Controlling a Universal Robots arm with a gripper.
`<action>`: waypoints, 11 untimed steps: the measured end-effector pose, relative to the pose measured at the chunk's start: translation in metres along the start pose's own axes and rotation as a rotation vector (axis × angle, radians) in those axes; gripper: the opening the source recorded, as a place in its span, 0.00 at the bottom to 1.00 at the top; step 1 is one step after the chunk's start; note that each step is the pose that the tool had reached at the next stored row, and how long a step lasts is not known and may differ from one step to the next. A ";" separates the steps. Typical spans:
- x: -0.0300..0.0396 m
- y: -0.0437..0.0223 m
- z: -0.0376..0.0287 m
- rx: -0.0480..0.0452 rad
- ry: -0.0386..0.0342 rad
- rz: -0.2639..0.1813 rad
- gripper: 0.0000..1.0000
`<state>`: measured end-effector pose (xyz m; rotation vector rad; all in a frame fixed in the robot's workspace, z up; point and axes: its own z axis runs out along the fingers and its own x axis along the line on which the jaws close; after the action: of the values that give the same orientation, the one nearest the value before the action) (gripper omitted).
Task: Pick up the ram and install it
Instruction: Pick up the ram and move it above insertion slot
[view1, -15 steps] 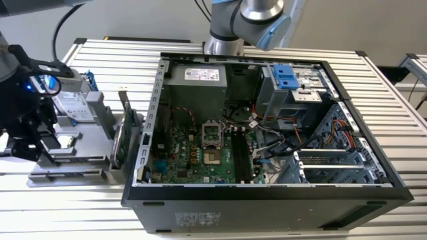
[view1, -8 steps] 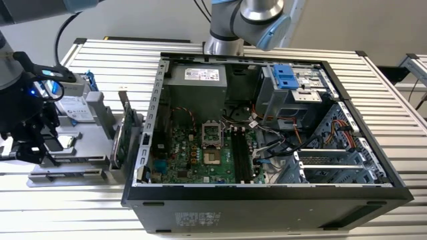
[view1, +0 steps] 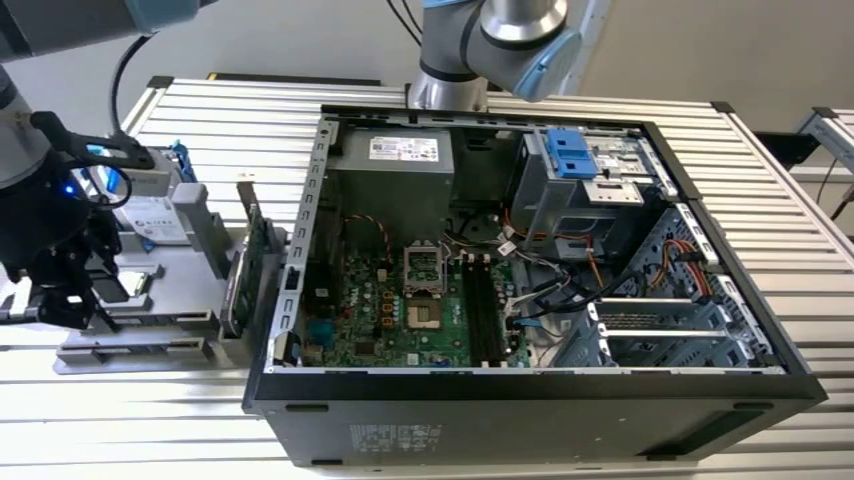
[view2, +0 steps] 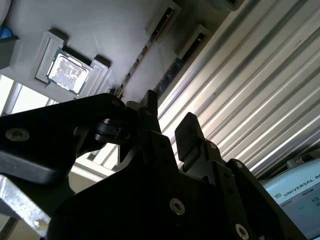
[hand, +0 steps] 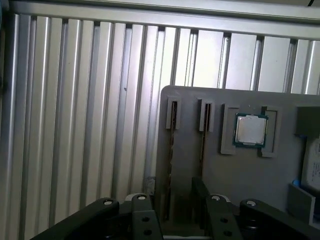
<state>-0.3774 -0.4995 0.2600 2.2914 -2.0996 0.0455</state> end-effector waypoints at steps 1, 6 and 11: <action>0.0000 0.0000 0.0006 -0.0008 -0.0002 0.004 1.00; 0.0001 0.0000 0.0040 -0.0032 -0.0003 0.026 1.00; 0.0000 0.0000 0.0073 -0.0032 -0.0003 0.027 1.00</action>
<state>-0.3774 -0.4998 0.2527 2.2613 -2.1294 0.0425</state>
